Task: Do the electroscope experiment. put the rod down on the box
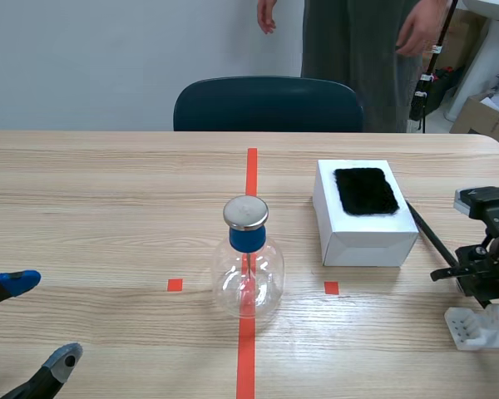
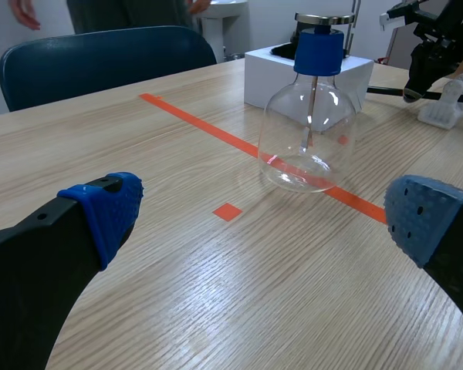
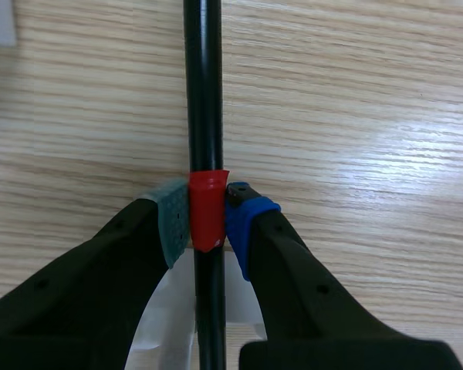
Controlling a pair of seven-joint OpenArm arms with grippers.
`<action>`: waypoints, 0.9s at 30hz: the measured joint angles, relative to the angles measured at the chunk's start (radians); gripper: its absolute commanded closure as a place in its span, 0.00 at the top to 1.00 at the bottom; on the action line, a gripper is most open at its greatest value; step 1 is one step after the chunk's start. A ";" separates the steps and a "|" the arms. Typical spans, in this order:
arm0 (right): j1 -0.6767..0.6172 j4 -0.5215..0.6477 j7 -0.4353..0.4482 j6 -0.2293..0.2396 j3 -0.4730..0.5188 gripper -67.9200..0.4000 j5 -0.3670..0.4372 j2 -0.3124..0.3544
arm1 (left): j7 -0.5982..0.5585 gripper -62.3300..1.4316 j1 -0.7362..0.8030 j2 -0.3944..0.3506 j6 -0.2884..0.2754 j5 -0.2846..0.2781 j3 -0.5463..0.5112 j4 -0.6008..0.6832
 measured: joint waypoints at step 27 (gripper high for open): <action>-0.002 -0.001 -0.046 0.014 0.000 0.62 0.066 0.027 | 0.000 1.00 0.000 0.000 0.000 0.000 0.000 0.000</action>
